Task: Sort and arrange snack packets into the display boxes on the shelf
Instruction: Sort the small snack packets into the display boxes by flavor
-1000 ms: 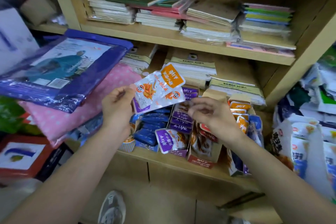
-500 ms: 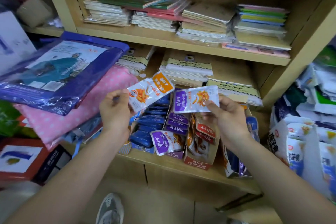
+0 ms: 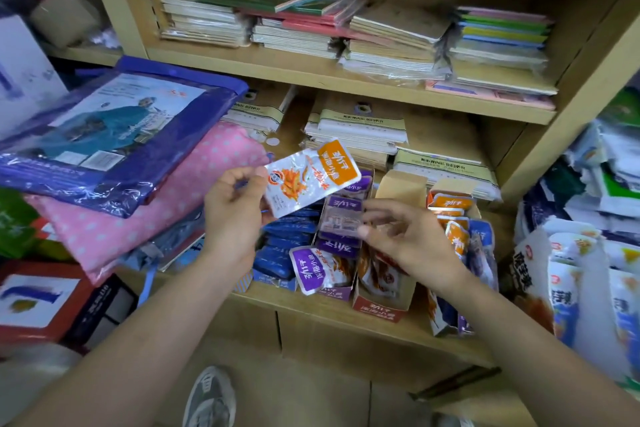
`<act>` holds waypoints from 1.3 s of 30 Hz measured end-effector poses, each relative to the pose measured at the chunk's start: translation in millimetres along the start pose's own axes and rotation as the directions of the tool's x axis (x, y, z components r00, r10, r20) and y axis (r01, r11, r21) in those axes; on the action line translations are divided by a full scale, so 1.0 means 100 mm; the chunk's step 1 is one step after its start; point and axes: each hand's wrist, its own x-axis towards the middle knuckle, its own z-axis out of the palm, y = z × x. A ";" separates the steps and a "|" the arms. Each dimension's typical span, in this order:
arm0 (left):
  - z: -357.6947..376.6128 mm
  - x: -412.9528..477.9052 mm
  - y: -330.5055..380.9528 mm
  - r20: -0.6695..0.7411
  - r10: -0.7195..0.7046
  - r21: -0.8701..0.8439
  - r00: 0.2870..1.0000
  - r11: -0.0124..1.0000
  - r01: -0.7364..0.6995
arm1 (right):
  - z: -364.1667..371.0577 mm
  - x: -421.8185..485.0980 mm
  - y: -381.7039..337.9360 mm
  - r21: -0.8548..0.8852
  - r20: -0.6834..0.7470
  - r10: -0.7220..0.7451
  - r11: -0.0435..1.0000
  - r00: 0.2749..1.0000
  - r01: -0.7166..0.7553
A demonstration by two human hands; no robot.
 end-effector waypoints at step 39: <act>1.21 -1.01 -0.87 0.835 0.096 0.417 0.542 0.532 -0.737 | -1.36 -0.11 0.78 -0.397 -0.350 -0.270 0.910 0.897 0.119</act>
